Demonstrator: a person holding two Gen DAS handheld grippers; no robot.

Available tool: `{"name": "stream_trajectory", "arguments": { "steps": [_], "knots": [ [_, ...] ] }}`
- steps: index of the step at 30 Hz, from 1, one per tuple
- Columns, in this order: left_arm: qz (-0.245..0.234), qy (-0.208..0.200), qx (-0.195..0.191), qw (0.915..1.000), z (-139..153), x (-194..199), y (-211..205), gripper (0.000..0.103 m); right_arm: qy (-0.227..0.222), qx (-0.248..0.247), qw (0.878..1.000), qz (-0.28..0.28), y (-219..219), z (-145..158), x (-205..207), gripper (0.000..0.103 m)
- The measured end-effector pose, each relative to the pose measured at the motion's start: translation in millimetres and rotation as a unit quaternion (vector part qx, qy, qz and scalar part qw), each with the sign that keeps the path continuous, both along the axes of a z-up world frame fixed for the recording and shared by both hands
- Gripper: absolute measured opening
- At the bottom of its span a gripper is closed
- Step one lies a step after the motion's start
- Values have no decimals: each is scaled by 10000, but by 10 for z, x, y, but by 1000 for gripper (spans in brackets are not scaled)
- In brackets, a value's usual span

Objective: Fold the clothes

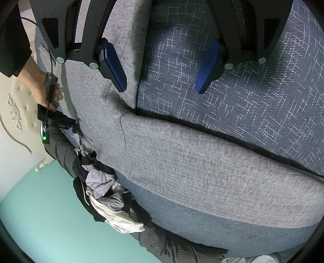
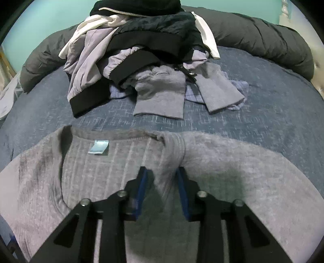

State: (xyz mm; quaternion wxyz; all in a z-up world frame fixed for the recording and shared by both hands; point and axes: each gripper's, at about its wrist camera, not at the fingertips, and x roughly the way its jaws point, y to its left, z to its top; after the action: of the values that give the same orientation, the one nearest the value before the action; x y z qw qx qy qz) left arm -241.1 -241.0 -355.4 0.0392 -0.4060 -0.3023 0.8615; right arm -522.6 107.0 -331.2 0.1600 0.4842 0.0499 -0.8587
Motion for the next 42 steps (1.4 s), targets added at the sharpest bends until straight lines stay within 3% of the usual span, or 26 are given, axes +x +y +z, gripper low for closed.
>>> {"name": "stream_trajectory", "arguments": {
  "steps": [6,11,15,18,21,26,30,34,39,42],
  "knots": [
    [4,2,6,10000,-2,-8,6,74,-306,-261,9992,65,-35,-103,-138,32],
    [3,3,-11,10000,-4,-12,12,74,352,-662,9972,72,141,204,-41,32],
    [0,7,-27,10000,-4,-13,14,74,769,-657,9949,41,225,387,9,32],
    [-3,9,-39,10000,-5,-13,16,74,528,-472,9974,-149,209,315,-137,28],
    [-8,9,-56,10000,-9,-15,19,74,388,-335,9985,-181,156,190,-199,17],
    [-28,16,-63,10000,-17,-17,19,75,97,-229,9994,-240,81,-82,-330,16],
    [-40,12,-123,9999,-23,-31,41,76,113,-361,9988,-310,133,-85,-343,16],
    [-44,21,-126,9999,-20,-38,58,77,317,-743,9961,-361,349,84,-101,16],
    [-30,40,-102,9999,-15,-21,50,77,738,-967,9926,-21,576,384,640,16],
    [-29,32,-213,9998,-2,-9,76,77,573,-1293,9899,36,743,390,1136,16]
  ]
}}
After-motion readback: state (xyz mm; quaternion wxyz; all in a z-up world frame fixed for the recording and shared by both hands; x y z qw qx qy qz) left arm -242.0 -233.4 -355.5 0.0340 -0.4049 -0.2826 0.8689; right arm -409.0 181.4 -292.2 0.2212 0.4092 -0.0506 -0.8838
